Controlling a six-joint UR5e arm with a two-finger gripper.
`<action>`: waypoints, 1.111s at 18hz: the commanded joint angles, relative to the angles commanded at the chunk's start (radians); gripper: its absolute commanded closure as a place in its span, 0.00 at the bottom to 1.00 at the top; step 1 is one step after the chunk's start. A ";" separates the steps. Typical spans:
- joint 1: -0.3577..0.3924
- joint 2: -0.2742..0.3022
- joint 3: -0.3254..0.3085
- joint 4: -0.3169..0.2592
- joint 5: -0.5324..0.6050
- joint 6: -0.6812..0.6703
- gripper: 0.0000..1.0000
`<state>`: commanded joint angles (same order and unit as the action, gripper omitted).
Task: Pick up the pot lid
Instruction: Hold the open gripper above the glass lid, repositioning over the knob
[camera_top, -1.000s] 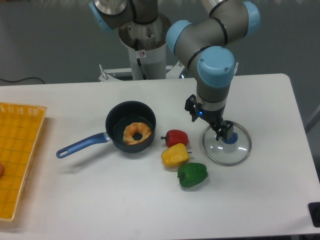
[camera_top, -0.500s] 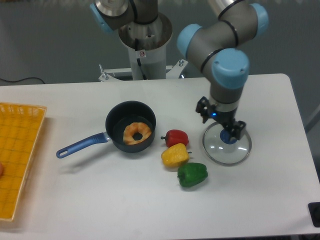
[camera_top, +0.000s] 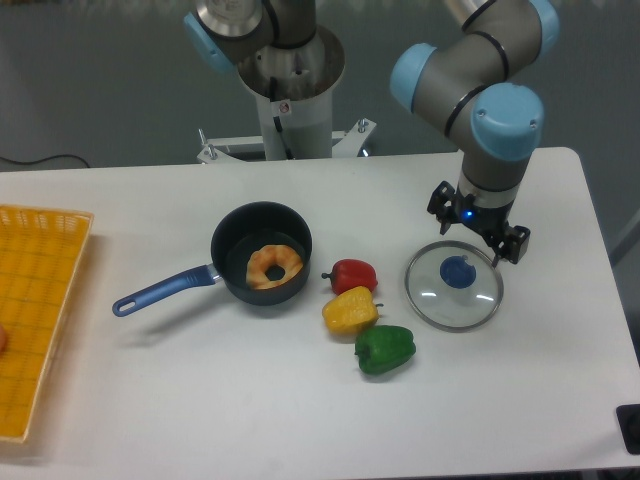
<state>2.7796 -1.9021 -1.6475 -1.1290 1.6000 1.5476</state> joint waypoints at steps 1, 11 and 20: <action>0.000 -0.008 -0.002 -0.002 -0.006 -0.003 0.00; 0.077 -0.049 -0.054 0.009 -0.138 -0.024 0.00; 0.051 -0.072 -0.057 0.074 -0.112 -0.058 0.00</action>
<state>2.8302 -1.9742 -1.7043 -1.0554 1.4879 1.4895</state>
